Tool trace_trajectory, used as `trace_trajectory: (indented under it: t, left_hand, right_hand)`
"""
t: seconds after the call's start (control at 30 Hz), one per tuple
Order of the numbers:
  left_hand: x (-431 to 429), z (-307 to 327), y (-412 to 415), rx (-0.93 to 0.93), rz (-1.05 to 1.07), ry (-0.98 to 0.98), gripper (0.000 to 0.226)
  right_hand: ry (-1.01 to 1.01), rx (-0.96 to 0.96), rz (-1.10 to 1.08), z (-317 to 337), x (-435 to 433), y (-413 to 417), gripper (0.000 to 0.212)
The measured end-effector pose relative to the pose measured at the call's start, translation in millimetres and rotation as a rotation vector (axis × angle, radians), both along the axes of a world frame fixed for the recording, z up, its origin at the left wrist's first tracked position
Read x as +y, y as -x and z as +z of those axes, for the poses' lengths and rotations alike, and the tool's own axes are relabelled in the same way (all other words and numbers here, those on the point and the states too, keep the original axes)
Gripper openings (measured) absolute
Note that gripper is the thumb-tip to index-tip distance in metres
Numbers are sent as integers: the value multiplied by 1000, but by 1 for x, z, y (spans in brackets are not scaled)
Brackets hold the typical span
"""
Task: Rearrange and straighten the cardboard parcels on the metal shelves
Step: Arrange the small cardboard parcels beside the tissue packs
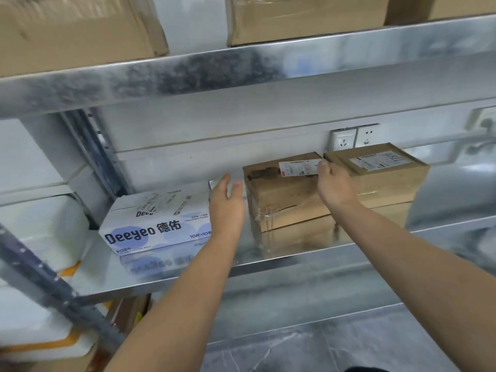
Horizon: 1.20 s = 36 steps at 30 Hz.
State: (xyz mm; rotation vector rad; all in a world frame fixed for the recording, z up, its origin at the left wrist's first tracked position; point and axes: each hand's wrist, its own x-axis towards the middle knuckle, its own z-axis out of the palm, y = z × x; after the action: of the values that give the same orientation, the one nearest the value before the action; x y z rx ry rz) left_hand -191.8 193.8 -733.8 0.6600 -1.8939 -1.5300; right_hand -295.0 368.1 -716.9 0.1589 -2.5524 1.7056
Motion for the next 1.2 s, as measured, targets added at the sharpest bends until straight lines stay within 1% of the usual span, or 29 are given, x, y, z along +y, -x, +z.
trace_trajectory:
  t: [0.13, 0.27, 0.37, 0.5, 0.63, 0.67, 0.73, 0.8, 0.83, 0.87, 0.93, 0.97, 1.0, 1.03, 1.1, 1.13, 1.2]
  left_hand:
    - [27, -4, 18, -95, -40, -67, 56]
    - [42, -11, 42, -125, -31, -121, 70]
    - [46, -13, 51, -149, 33, -173, 68]
    - [42, -9, 59, -137, 84, -229, 59]
    - [26, -3, 57, -117, 162, -329, 59]
    - [21, -2, 54, -106, 192, -382, 62]
    - [4, -10, 52, -82, 232, -477, 77]
    - [-18, -36, 58, -42, 207, -566, 83]
    - [-33, -52, 64, -55, 168, -590, 83]
    - [-39, -58, 66, -86, 141, -592, 83]
    - [-49, -65, 69, -86, 99, -589, 78]
    - [-59, -73, 72, -75, 67, -586, 74]
    - [-45, -53, 62, -97, 38, -559, 69]
    - [-43, -48, 59, -72, 24, -550, 65]
    - [-44, -54, 61, -65, 35, -535, 50]
    - [-55, -67, 68, -63, 23, -530, 52]
    - [-77, -100, 84, -35, 53, -550, 83]
  right_hand:
    - [-36, 24, -10, -15, 18, 17, 38]
    - [-17, 8, -7, -16, 34, 33, 44]
    - [-5, -17, 29, -10, 42, 41, 46]
    - [41, -91, 54, -2, 41, 44, 45]
    - [93, -180, 59, 2, 31, 48, 43]
    - [99, -222, 70, 1, 28, 48, 43]
    - [96, -301, 87, -2, 23, 48, 48]
    - [90, -363, 100, -5, 20, 48, 51]
    - [85, -383, 109, -5, 17, 49, 51]
    - [82, -404, 112, -6, 16, 51, 51]
    - [85, -432, 100, -11, 12, 61, 54]
    - [92, -446, 89, -12, 9, 65, 55]
    - [105, -466, 78, -14, 8, 69, 56]
    - [117, -474, 69, -18, 4, 71, 57]
    - [145, -490, 65, -23, 0, 71, 56]
    - [165, -503, 60, -26, -2, 70, 57]
    - [199, -520, 61, -32, -5, 69, 59]
